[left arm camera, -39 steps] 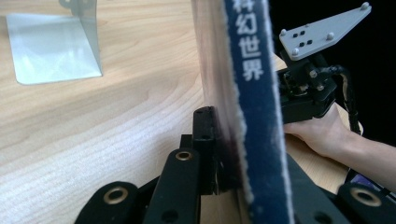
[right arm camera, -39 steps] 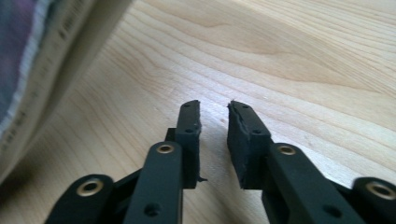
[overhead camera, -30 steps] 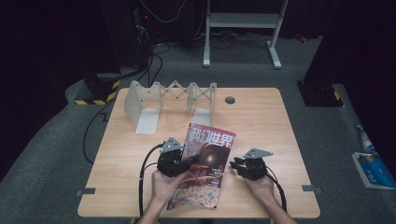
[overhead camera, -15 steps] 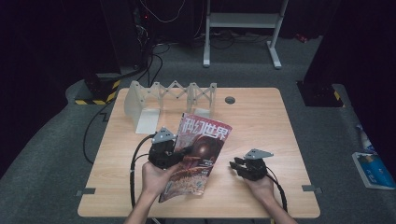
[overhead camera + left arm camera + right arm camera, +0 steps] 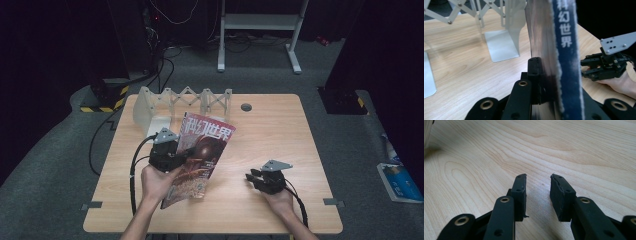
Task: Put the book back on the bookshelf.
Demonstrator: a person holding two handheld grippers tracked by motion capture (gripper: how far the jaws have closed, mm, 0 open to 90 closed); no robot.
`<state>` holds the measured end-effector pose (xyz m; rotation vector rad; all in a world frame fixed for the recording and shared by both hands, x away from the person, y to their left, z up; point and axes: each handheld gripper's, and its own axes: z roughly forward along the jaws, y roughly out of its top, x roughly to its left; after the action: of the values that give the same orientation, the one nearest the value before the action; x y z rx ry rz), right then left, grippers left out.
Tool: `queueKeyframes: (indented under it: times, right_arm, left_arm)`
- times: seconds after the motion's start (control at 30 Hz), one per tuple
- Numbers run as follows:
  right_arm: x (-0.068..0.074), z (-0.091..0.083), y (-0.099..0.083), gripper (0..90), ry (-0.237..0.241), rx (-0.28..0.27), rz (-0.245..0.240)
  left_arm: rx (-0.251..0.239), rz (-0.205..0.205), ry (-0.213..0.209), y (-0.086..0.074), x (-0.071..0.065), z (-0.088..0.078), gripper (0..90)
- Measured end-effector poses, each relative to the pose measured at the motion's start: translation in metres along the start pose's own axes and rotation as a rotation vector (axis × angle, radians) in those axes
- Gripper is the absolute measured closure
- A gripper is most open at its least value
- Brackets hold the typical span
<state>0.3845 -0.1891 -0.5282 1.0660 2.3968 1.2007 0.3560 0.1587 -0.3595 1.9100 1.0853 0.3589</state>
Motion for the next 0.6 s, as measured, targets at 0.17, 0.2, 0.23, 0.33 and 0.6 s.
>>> queueKeyframes:
  times: [0.17,0.2,0.23,0.33,0.6]
  right_arm:
    - [0.000,0.000,0.000,65.8,-0.004,-0.001,-0.006]
    - [0.001,0.000,0.000,65.8,-0.006,-0.001,-0.009]
    - [0.001,0.000,0.000,65.8,-0.007,-0.001,-0.013]
    - [0.002,0.000,0.000,65.8,-0.010,-0.001,-0.019]
    - [0.002,0.000,-0.001,65.8,-0.013,-0.002,-0.026]
  left_arm:
    - [0.006,-0.010,0.022,0.003,0.007,-0.004,83.8]
    - [0.007,-0.010,0.025,0.004,0.008,-0.005,83.8]
    - [0.005,-0.015,0.025,0.004,0.010,-0.006,83.8]
    - [0.006,-0.017,0.037,0.007,0.016,-0.010,83.8]
    - [0.012,-0.038,0.074,0.013,0.030,-0.017,83.8]
